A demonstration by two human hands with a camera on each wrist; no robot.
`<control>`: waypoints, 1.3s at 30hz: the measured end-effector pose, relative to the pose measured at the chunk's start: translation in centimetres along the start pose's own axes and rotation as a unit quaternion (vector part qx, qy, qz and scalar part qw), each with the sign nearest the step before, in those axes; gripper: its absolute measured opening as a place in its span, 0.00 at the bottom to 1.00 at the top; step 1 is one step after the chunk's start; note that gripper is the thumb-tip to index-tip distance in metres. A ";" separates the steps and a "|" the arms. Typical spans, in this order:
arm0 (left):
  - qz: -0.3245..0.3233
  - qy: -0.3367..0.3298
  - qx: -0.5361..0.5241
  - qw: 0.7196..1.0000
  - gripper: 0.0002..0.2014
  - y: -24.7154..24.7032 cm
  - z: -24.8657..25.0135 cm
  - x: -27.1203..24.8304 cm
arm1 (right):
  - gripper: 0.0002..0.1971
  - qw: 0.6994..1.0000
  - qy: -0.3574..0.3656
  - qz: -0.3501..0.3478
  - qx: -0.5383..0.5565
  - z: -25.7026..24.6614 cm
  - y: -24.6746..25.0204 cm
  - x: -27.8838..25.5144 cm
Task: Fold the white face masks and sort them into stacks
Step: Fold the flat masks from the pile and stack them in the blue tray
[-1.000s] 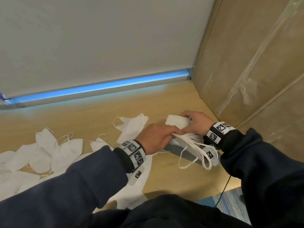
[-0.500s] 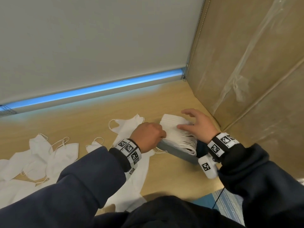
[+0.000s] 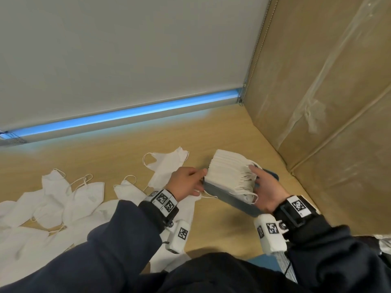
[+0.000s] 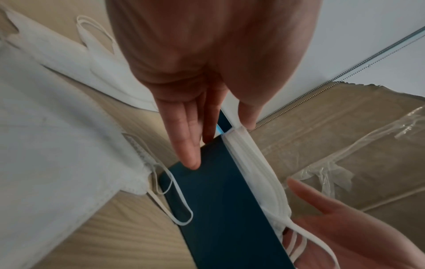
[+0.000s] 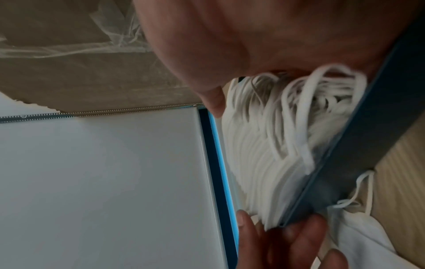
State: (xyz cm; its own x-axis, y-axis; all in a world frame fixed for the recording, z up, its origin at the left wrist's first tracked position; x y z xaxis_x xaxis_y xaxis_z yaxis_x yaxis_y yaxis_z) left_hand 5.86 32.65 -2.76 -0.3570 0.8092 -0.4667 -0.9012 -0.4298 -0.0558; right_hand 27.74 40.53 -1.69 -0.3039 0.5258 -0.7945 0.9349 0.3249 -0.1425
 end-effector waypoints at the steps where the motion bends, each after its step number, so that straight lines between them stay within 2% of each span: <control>1: 0.009 -0.003 -0.004 1.000 0.19 -0.1 0.1 0.0 | 0.26 0.999 -0.025 -0.013 0.019 0.2 -0.7 -0.1; 3: 0.025 -0.011 -0.006 1.000 0.20 -0.3 0.2 -0.2 | 0.24 0.998 -0.047 -0.027 0.028 0.4 -1.4 -0.1; 8: 0.037 -0.015 0.001 0.999 0.20 -0.2 -0.2 0.0 | 0.24 0.998 -0.034 -0.019 0.046 0.4 -1.3 0.4; 11: 0.032 -0.011 -0.004 0.999 0.20 -0.1 -0.4 0.0 | 0.26 0.997 -0.032 -0.037 0.060 0.5 -1.8 0.8; 15: 0.036 0.002 0.010 0.999 0.24 0.0 0.1 0.0 | 0.27 0.996 -0.014 -0.050 0.077 0.4 -1.8 1.6; 19: 0.024 0.015 0.101 0.994 0.23 -0.5 0.3 0.9 | 0.30 0.995 -0.010 -0.015 0.098 0.7 -1.1 2.5; 21: 0.035 -0.025 0.172 0.984 0.23 -0.5 1.6 1.4 | 0.27 0.994 -0.004 -0.029 0.107 0.4 -1.5 2.4; 22: 0.037 -0.071 0.207 0.975 0.25 -0.8 2.6 1.5 | 0.27 0.994 -0.001 -0.032 0.107 0.2 -1.5 2.5; 23: 0.026 -0.134 0.241 0.961 0.29 -1.6 3.9 1.4 | 0.27 0.993 0.001 -0.031 0.113 0.1 -1.6 2.6; 24: -0.003 -0.207 0.292 0.934 0.35 -3.0 5.1 0.9 | 0.27 0.994 0.001 -0.025 0.108 0.2 -1.4 2.8; 25: -0.043 -0.274 0.366 0.888 0.40 -5.0 5.8 0.2 | 0.29 0.993 0.002 -0.020 0.115 0.3 -1.2 3.1; 26: -0.088 -0.321 0.447 0.830 0.45 -7.1 5.6 -0.2 | 0.30 0.993 0.002 -0.011 0.115 0.4 -0.9 3.2; 27: -0.133 -0.343 0.518 0.772 0.49 -8.6 4.5 -0.2 | 0.32 0.993 0.001 -0.004 0.118 0.5 -0.7 3.4; 28: -0.167 -0.343 0.571 0.727 0.53 -9.5 3.4 0.1 | 0.34 0.993 -0.003 0.010 0.120 0.6 -0.2 3.7; 29: -0.186 -0.332 0.602 0.702 0.56 -9.6 2.6 0.8 | 0.37 0.992 -0.005 0.018 0.125 0.7 0.2 3.9; 33: -0.200 -0.305 0.643 0.674 0.59 -8.5 3.4 3.2 | 0.39 0.993 -0.012 0.009 0.116 0.4 0.5 4.1; 35: -0.218 -0.297 0.658 0.657 0.58 -8.1 3.7 3.9 | 0.40 0.994 -0.008 0.008 0.104 -0.2 0.4 4.1; 39: -0.218 -0.315 0.662 0.644 0.54 -7.9 4.8 4.6 | 0.43 0.995 -0.001 0.018 0.093 -1.7 0.4 4.5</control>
State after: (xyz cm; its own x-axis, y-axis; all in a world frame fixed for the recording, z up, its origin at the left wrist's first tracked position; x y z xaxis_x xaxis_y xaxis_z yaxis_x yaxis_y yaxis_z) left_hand 10.15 41.66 -0.21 0.3476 0.9188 -0.1872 -0.2202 0.2740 0.9362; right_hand 26.48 44.33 -4.34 -0.2688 0.5334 -0.8020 0.9632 0.1538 -0.2205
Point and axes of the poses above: each hand's wrist, its own x-axis towards the middle knuckle, its own y-axis out of the back of the hand, z = x × y, the point moved 9 cm from there along x, towards the middle knuckle, and after that the axes turned 14 degrees about -x, right-handed, at the moved point
